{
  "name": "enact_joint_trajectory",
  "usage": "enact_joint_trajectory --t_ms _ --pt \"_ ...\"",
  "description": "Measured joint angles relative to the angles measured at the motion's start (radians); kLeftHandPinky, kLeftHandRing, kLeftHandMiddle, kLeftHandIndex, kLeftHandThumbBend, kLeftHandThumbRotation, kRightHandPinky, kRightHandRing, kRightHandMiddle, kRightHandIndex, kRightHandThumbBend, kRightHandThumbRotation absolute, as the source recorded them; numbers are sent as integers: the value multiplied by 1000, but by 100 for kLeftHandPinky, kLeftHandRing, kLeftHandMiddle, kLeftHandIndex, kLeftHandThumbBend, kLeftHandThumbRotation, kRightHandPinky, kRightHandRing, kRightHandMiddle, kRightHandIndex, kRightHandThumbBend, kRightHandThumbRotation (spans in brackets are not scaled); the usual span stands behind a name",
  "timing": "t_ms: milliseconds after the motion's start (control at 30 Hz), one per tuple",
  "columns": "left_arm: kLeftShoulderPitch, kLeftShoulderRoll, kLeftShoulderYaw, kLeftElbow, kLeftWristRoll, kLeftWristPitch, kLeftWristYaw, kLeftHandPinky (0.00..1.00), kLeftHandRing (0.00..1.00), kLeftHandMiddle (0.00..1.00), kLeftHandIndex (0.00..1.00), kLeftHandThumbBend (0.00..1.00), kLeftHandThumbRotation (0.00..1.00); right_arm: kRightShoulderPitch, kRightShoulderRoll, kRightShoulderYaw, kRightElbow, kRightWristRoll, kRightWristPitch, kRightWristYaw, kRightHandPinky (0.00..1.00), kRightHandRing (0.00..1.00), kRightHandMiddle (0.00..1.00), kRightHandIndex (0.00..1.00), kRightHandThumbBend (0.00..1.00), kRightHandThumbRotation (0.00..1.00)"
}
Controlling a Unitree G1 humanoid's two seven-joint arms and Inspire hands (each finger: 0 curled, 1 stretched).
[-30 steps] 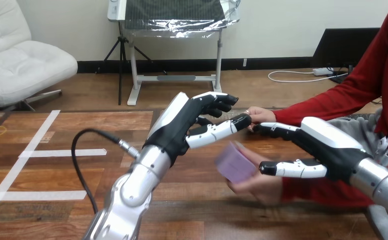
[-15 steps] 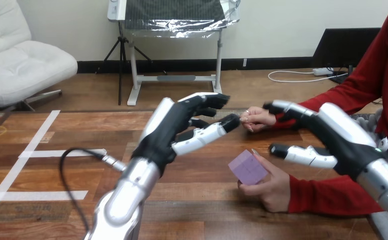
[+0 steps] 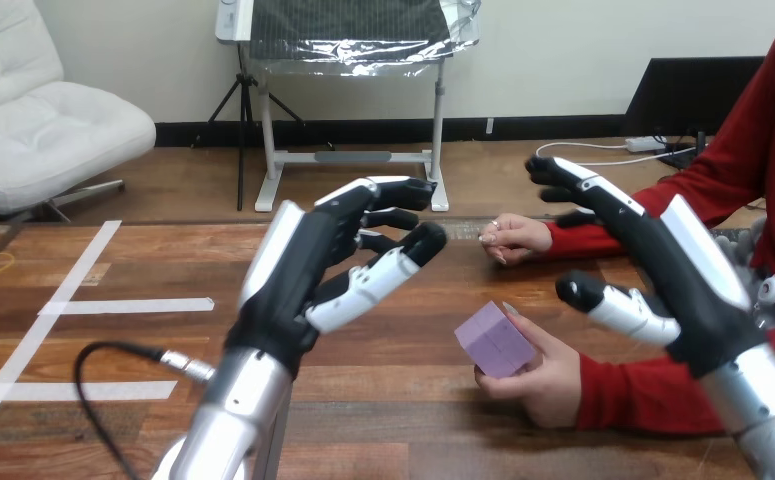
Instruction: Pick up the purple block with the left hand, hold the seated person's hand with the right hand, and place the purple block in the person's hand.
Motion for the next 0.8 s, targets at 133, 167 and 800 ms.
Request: enact_joint_trajectory --t_ms 133,167,800 --pt "44 2 9 -39 -16 -36 0 58 70 74 68 60 68 39 37 2 -54 27 -1 3 80 86 88 88 100 100" --pt "57 2 13 -50 -18 -49 0 57 70 74 68 60 69 49 48 3 -66 33 -2 3 79 86 88 88 100 100" --pt "286 6 86 -175 -112 -253 -2 60 69 71 67 61 73 227 203 72 -178 99 -88 53 88 91 90 89 97 100"
